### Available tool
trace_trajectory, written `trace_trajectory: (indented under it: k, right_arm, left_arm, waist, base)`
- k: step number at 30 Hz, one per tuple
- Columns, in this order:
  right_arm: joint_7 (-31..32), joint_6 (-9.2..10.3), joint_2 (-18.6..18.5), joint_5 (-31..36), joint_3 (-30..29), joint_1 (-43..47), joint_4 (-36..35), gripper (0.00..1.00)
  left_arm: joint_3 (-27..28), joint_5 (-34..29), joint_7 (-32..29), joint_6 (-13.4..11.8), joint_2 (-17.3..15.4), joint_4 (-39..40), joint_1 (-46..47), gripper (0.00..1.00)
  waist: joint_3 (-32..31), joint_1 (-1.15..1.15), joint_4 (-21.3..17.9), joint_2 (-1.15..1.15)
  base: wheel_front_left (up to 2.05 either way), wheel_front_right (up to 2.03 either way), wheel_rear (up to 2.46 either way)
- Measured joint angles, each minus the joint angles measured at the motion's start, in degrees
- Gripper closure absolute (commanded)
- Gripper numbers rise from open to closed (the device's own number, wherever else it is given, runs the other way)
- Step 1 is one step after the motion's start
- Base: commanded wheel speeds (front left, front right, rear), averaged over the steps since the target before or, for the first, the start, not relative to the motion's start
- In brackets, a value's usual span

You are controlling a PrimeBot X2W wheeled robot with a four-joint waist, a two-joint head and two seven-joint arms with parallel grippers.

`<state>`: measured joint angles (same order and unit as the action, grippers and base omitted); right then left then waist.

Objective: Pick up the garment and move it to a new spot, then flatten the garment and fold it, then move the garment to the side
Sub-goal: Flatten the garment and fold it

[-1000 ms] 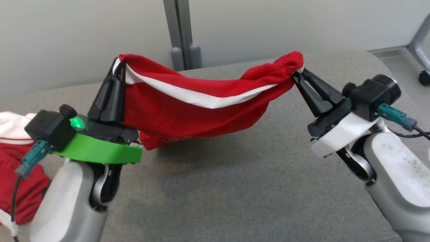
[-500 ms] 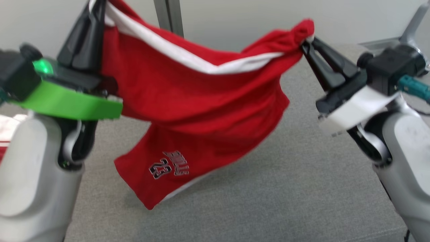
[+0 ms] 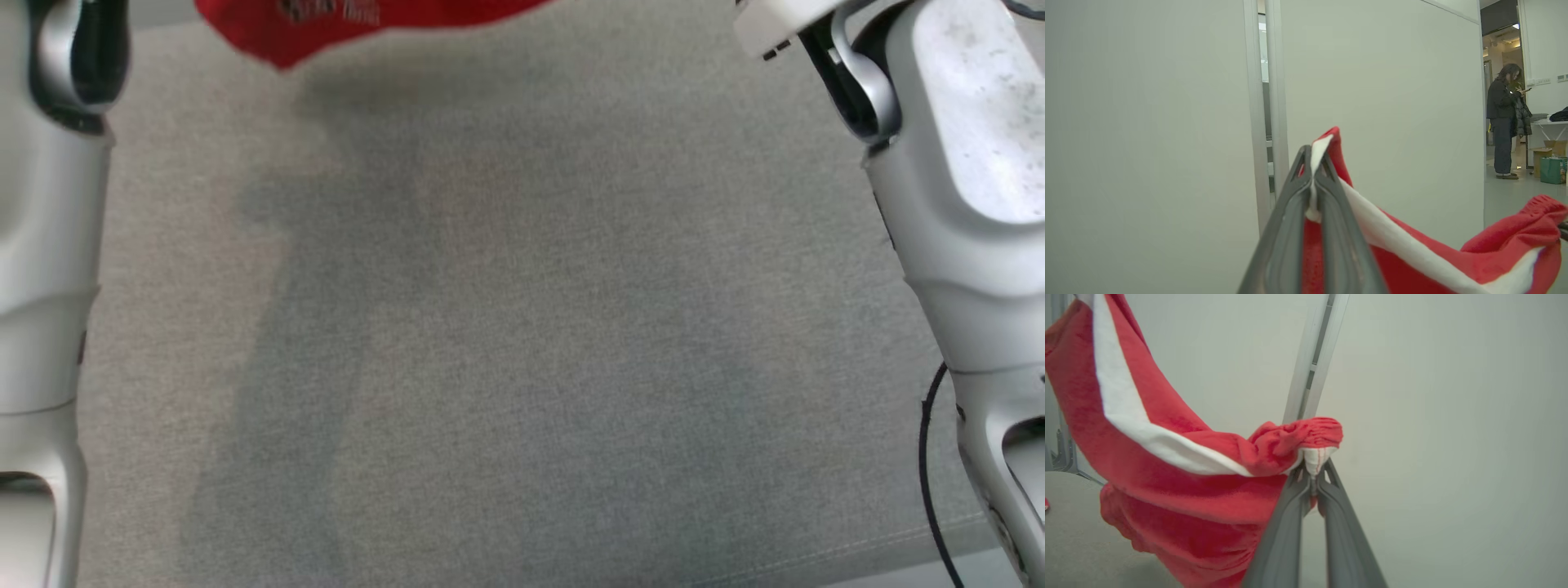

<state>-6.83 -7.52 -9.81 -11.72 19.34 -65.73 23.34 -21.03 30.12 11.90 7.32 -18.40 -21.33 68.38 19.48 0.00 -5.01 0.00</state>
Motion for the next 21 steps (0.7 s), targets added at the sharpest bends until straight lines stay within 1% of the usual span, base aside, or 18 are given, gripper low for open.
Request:
trace_trajectory:
  k: [2, 5, 8, 10, 13, 16, 21]
  right_arm:
    - [-2.40, 0.00, 0.74, 1.68, 0.05, -0.79, 4.61, 1.00]
    - [-4.86, 0.00, 1.69, 3.25, 0.88, -0.35, 9.78, 1.00]
    - [-6.48, 0.00, 2.04, 3.55, 2.24, 1.91, 12.85, 1.00]
    - [-7.23, 0.00, 2.12, 2.89, 2.60, 3.91, 13.63, 1.00]
    - [-7.84, 0.00, 1.96, 1.69, 2.83, 6.81, 13.16, 1.00]
    - [-8.11, 0.00, 1.63, 0.56, 2.55, 10.37, 10.94, 1.00]
    - [-8.17, 0.00, 1.09, -0.11, 0.81, 18.25, 2.60, 1.00]
  left_arm:
    - [-1.10, 1.78, 1.32, 0.00, 1.22, -2.88, 0.02, 1.00]
    - [-3.26, 3.43, 2.37, 0.04, 1.97, -4.99, -1.87, 1.00]
    - [-5.24, 5.35, 2.88, 0.05, 2.46, -5.23, -5.87, 1.00]
    - [-5.75, 5.80, 2.99, 0.05, 2.58, -4.07, -8.32, 1.00]
    - [-4.23, 6.22, 3.05, 0.05, 2.85, -0.11, -12.04, 1.00]
    - [-2.55, 6.16, 3.09, 0.05, 3.03, 3.91, -17.05, 1.00]
    - [1.13, 5.50, 3.13, 0.05, 4.54, 11.76, -26.64, 1.00]
  waist:
    - [2.50, 0.00, -0.08, 0.00]
    - [5.50, 0.01, -0.17, 0.00]
    - [7.83, 0.01, -0.18, 0.00]
    - [8.88, 0.00, -0.15, 0.00]
    - [9.54, 0.01, 0.03, 0.00]
    - [8.94, 0.01, 0.16, 0.00]
    - [6.72, 0.00, 0.15, 0.00]
  base:
    - [0.00, 0.00, 0.00]
    - [0.00, 0.00, 0.00]
    - [0.00, 0.00, 0.00]
    - [0.00, 0.00, 0.00]
    - [0.00, 0.00, 0.00]
    - [0.00, 0.00, 0.00]
    - [0.00, 0.00, 0.00]
